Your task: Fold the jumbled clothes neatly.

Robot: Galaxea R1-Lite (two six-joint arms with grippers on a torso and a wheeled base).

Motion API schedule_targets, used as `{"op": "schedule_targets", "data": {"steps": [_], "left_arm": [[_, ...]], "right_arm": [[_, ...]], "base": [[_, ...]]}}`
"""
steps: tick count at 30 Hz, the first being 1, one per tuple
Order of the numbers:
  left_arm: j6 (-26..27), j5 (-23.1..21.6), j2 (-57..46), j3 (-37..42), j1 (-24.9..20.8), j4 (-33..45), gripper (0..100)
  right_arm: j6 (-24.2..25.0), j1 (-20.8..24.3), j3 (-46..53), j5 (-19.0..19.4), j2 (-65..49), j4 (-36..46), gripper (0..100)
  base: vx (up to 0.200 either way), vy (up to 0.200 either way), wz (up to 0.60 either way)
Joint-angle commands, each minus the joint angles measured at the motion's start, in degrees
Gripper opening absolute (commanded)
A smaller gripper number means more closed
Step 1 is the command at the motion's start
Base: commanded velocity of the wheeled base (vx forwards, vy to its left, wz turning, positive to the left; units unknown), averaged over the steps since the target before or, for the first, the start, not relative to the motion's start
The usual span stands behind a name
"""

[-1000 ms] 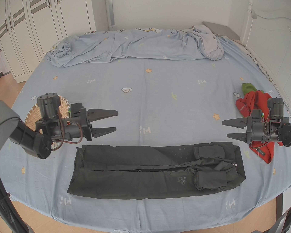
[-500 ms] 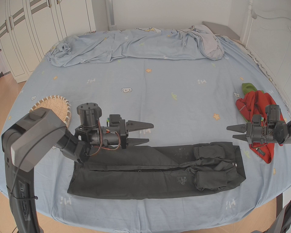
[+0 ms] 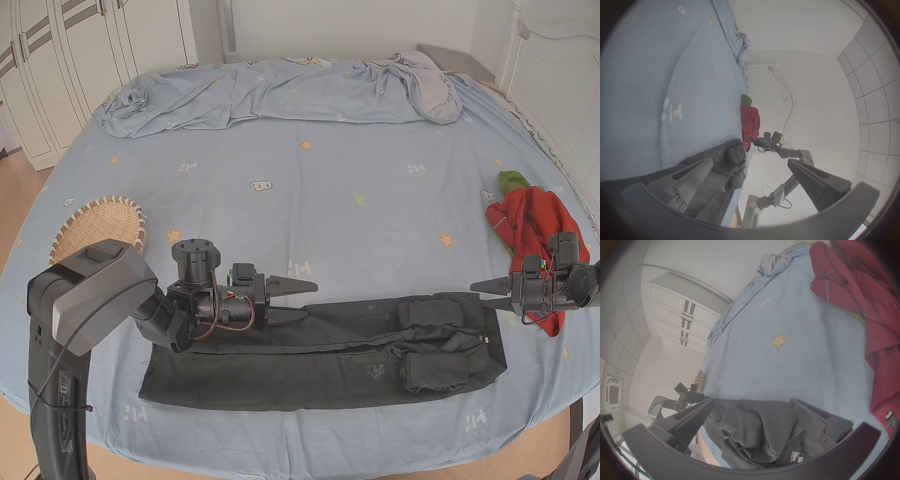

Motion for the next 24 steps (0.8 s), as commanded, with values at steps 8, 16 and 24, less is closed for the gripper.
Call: {"op": "schedule_targets", "data": {"steps": [8, 16, 24], "left_arm": [[0.2, 0.2, 1.8, 1.2, 0.8, -0.5, 100], [0.3, 0.1, -2.1, 6.9, 6.1, -3.1, 100], [-1.9, -0.1, -5.5, 12.7, 5.4, -13.7, 100]], "right_arm": [[0.0, 1.2, -1.9, 0.1, 3.1, -0.4, 100], [0.5, -1.7, -1.5, 0.4, -4.2, 0.8, 100], [6.5, 6.1, -4.9, 3.4, -4.3, 1.8, 100]], "base": [[0.000, 0.000, 0.00], [0.000, 0.000, 0.00], [0.000, 0.000, 0.00]]}}
